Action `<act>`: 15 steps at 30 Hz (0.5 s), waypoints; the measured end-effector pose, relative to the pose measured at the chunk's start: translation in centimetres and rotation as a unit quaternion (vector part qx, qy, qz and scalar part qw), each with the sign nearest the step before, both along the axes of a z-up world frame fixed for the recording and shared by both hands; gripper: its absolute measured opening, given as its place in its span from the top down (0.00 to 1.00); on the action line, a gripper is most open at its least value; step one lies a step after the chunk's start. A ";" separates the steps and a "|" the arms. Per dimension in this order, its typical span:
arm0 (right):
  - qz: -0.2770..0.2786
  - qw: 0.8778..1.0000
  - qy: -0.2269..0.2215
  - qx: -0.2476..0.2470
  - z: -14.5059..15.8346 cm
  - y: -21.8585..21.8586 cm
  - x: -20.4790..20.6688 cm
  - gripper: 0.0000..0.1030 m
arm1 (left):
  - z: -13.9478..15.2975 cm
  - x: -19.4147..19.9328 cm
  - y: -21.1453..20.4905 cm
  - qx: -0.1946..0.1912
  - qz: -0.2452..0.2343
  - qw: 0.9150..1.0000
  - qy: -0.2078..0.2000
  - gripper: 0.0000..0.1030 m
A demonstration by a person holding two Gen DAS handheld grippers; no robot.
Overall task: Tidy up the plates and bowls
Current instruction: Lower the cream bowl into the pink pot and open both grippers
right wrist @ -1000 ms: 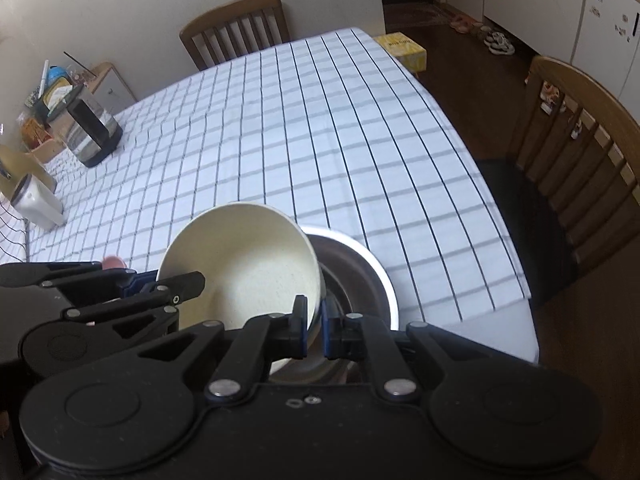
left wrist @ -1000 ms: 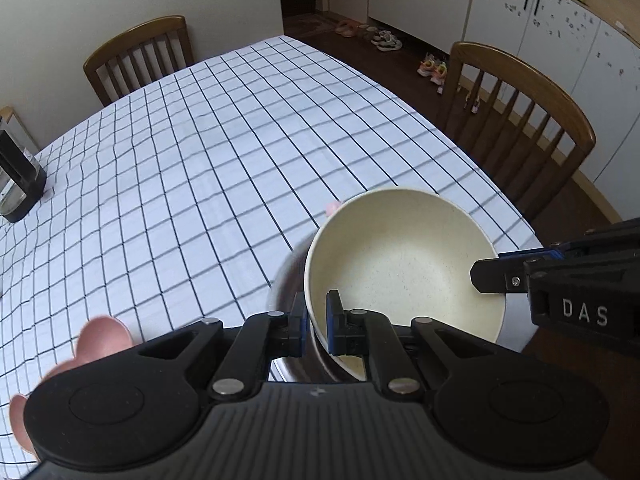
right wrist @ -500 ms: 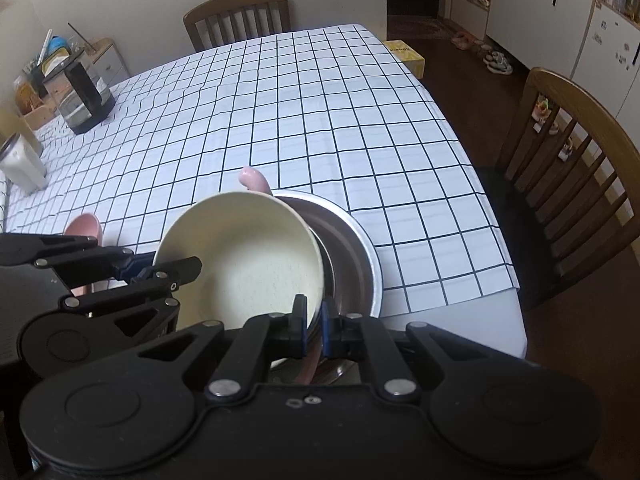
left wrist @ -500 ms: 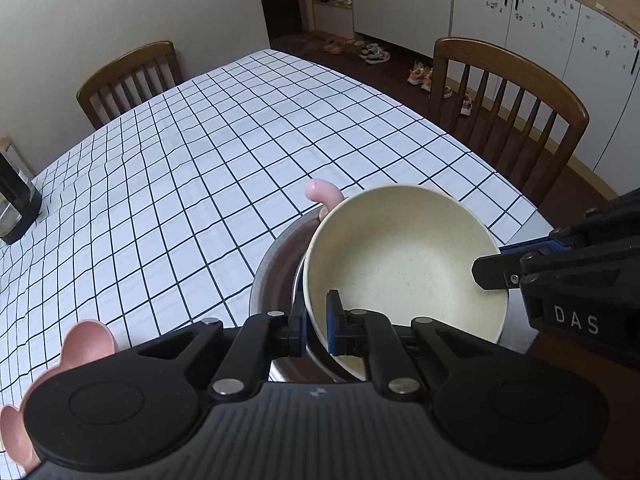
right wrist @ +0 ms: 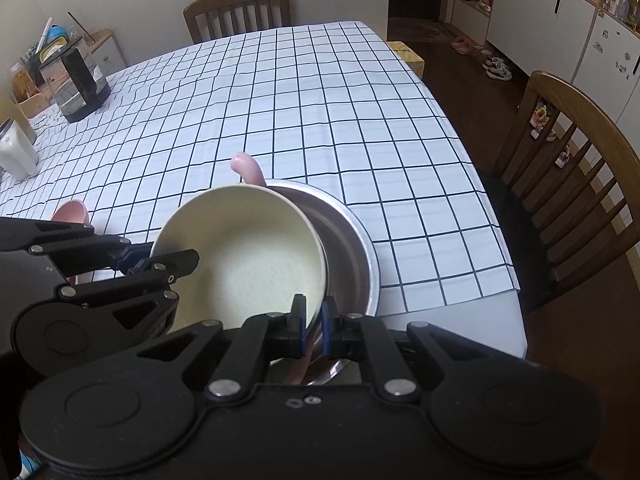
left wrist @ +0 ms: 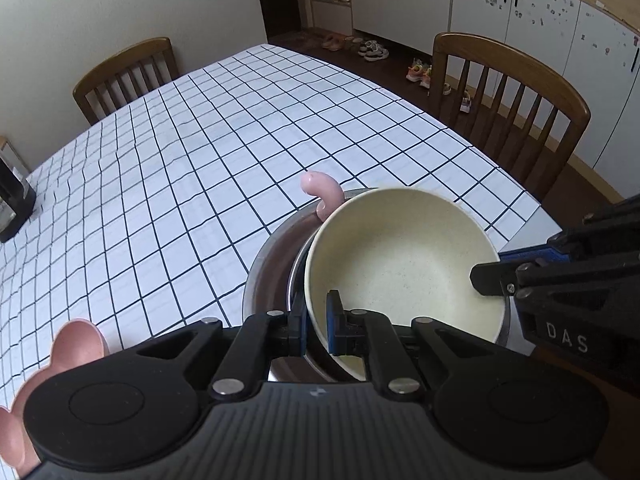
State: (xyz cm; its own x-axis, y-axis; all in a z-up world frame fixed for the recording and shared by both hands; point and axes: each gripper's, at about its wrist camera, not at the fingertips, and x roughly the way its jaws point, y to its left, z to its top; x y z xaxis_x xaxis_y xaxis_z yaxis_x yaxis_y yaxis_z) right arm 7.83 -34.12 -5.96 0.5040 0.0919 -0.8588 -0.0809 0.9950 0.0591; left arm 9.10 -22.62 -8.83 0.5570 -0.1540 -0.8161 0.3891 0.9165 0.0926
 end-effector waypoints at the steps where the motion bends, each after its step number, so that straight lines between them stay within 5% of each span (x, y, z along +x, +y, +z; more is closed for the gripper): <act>1: 0.000 1.000 0.000 0.000 -0.1 0.0 0.0 0.92 | 0.0 0.1 0.1 -0.004 0.000 1.000 0.002 0.92; 11: -0.004 1.000 0.006 0.008 -0.5 -0.3 0.4 0.81 | 0.6 0.1 1.5 -0.046 -0.019 0.999 0.019 0.80; 15: -0.002 1.000 0.007 0.014 -0.5 -0.3 0.5 0.81 | 1.1 -0.2 2.0 -0.055 -0.021 0.998 0.014 0.61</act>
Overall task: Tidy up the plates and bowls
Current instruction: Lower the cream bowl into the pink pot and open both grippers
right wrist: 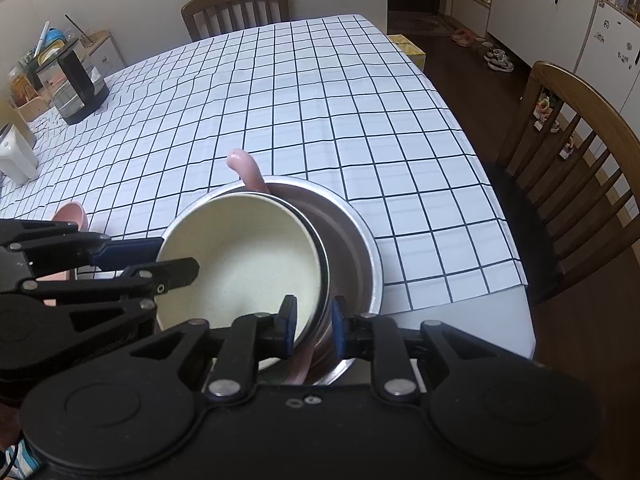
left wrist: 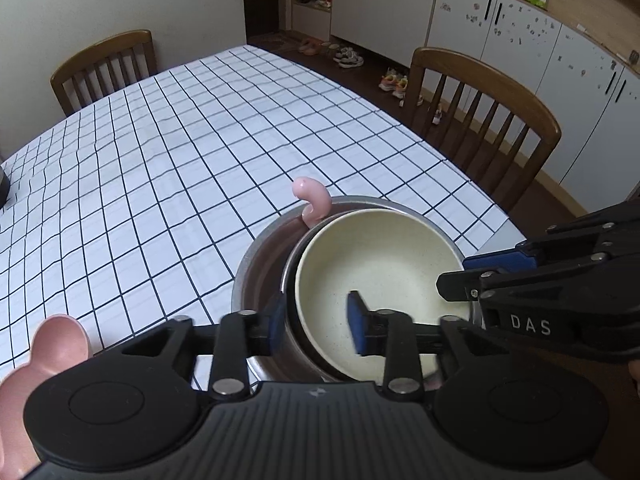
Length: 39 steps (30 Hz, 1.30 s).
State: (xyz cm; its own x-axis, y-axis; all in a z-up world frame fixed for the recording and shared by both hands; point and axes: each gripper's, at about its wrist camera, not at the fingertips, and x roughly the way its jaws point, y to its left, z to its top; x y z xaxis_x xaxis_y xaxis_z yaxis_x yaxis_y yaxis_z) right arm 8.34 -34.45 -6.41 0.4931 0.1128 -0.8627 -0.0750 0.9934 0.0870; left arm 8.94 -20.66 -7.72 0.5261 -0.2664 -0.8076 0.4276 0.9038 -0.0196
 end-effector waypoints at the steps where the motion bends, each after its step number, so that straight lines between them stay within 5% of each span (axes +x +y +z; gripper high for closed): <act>1: 0.000 1.000 0.000 0.001 0.1 0.0 0.0 0.80 | 0.2 -0.1 0.2 0.000 0.002 1.000 -0.004 0.50; 3: -0.001 1.000 -0.002 0.004 0.2 -0.1 0.0 0.78 | 0.6 -0.4 0.6 -0.005 0.007 1.000 -0.015 0.43; 13: 0.013 0.999 -0.025 0.034 2.2 -0.6 -0.7 0.59 | 2.5 -0.5 2.7 -0.018 0.028 0.999 -0.031 0.42; 31: 0.037 0.990 -0.124 0.048 7.1 0.1 -3.9 0.24 | 6.2 -3.8 6.0 -0.050 0.040 0.994 -0.093 0.24; 39: 0.026 0.986 -0.154 0.058 7.2 -1.1 -5.1 0.03 | 5.6 -4.1 6.9 -0.052 0.061 0.994 -0.080 0.24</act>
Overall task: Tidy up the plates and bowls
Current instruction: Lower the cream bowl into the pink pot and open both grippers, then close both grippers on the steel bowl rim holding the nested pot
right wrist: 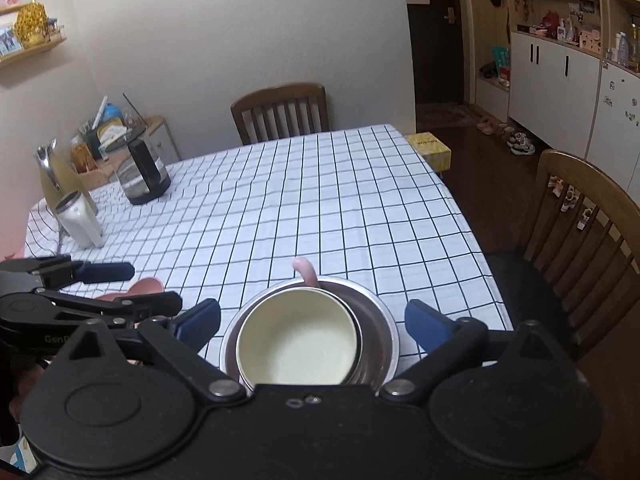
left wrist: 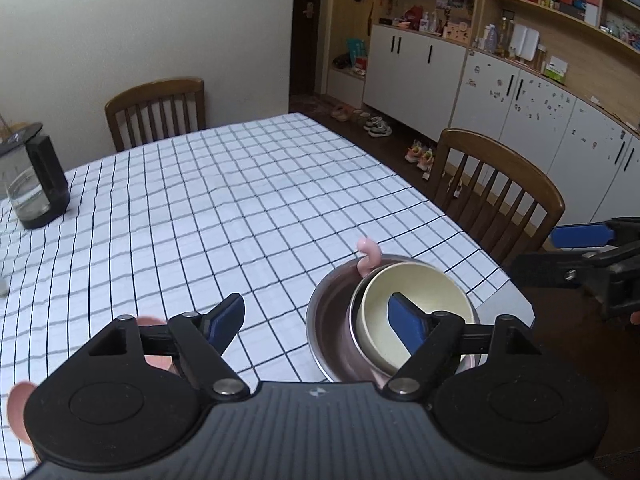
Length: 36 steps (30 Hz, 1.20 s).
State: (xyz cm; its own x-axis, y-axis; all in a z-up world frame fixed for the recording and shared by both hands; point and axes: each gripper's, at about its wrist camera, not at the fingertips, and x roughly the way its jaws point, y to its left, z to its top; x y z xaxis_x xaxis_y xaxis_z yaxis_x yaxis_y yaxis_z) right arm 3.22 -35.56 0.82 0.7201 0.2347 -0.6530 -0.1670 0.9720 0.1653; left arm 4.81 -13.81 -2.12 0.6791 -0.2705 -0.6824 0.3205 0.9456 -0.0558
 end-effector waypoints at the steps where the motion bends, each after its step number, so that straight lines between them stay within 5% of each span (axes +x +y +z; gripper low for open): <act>1: -0.001 1.000 0.000 0.003 -0.1 -0.3 0.1 0.02 | -0.2 0.1 0.0 0.000 0.003 1.000 0.003 0.24; 18: -0.005 0.997 0.072 -0.011 -6.0 -6.4 4.2 0.05 | -7.7 3.2 -0.5 0.010 0.101 0.989 0.107 0.24; 30: 0.030 0.989 0.143 -0.006 -10.4 -7.0 7.6 0.24 | -10.5 4.2 -1.5 0.003 0.149 0.976 0.157 0.24; 36: 0.042 0.984 0.172 0.001 -11.5 -6.5 8.3 0.41 | -10.9 4.3 -1.8 -0.017 0.165 0.971 0.174 0.43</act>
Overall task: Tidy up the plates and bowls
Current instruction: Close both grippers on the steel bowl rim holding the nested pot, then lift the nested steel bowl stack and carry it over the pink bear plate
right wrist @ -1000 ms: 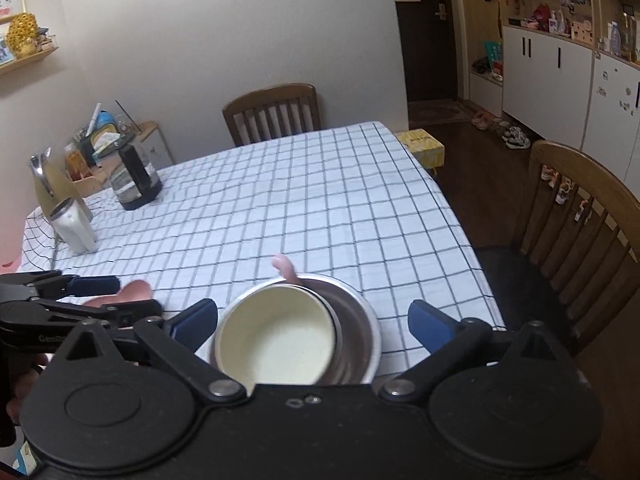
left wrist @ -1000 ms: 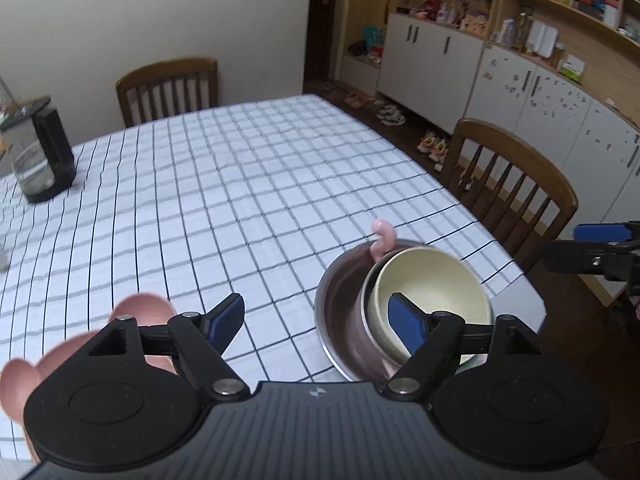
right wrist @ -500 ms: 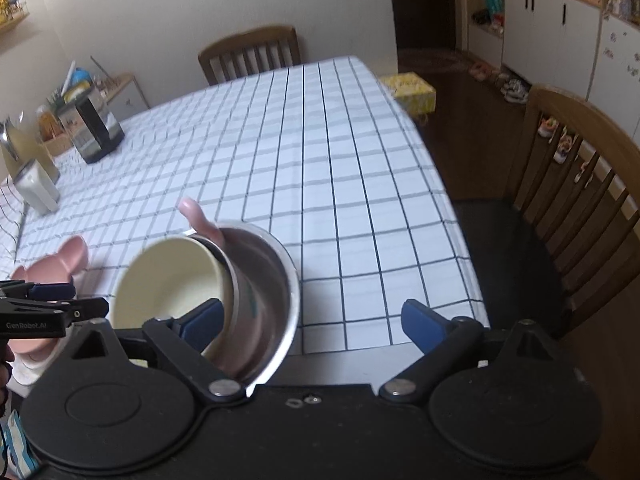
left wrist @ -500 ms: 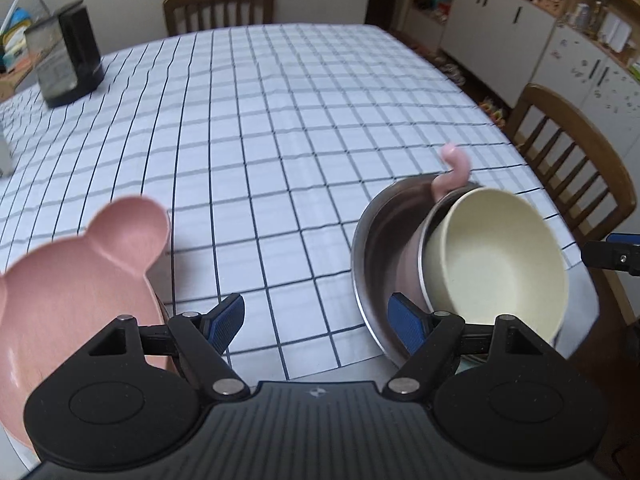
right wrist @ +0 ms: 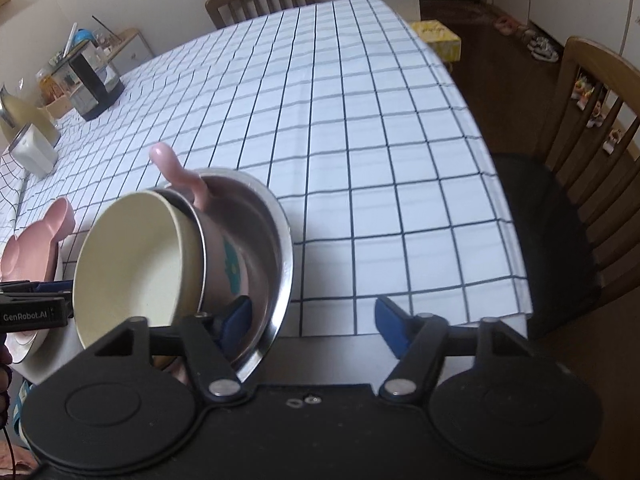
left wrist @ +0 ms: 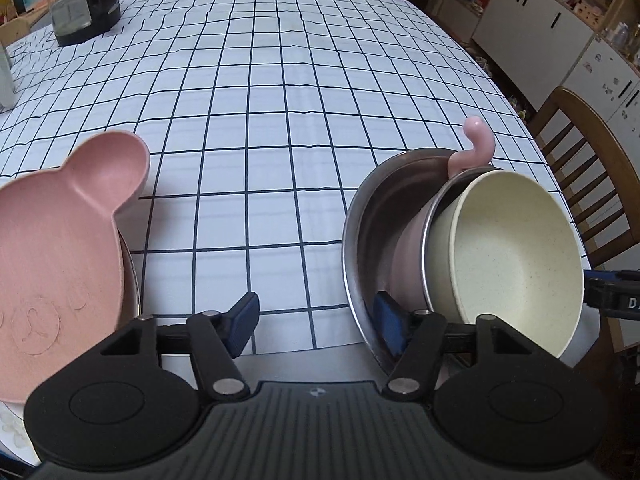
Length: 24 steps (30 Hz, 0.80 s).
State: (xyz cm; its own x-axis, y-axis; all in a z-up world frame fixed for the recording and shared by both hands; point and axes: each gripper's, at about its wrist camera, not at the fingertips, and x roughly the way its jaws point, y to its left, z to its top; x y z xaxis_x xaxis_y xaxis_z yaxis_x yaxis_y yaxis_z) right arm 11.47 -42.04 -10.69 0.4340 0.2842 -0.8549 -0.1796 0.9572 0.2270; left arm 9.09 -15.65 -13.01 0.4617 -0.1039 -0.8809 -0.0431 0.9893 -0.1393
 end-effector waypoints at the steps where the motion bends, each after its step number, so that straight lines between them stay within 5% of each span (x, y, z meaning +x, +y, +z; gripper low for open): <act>1: 0.000 1.000 0.007 0.003 -0.1 0.1 0.1 0.45 | 0.0 0.0 -0.1 -0.003 0.000 1.000 0.001 0.47; 7: 0.007 1.000 0.024 0.009 -0.3 0.5 0.4 0.61 | -0.3 0.5 -0.4 -0.032 0.005 0.999 0.018 0.67; 16: 0.019 0.999 0.036 0.010 -0.1 1.0 1.5 0.77 | -0.5 1.0 -0.3 -0.056 0.022 0.998 0.032 0.84; 24: 0.032 0.999 0.039 0.008 -0.2 1.6 1.9 0.87 | -0.5 1.1 -0.3 -0.056 0.033 0.997 0.034 0.88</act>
State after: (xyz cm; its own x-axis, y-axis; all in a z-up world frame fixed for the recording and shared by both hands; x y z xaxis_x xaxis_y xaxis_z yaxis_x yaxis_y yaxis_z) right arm 13.35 -40.48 -10.88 0.3466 0.3227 -0.8808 -0.2206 0.9407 0.2579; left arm 10.14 -15.95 -13.50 0.4110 -0.1748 -0.8947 -0.1216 0.9622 -0.2438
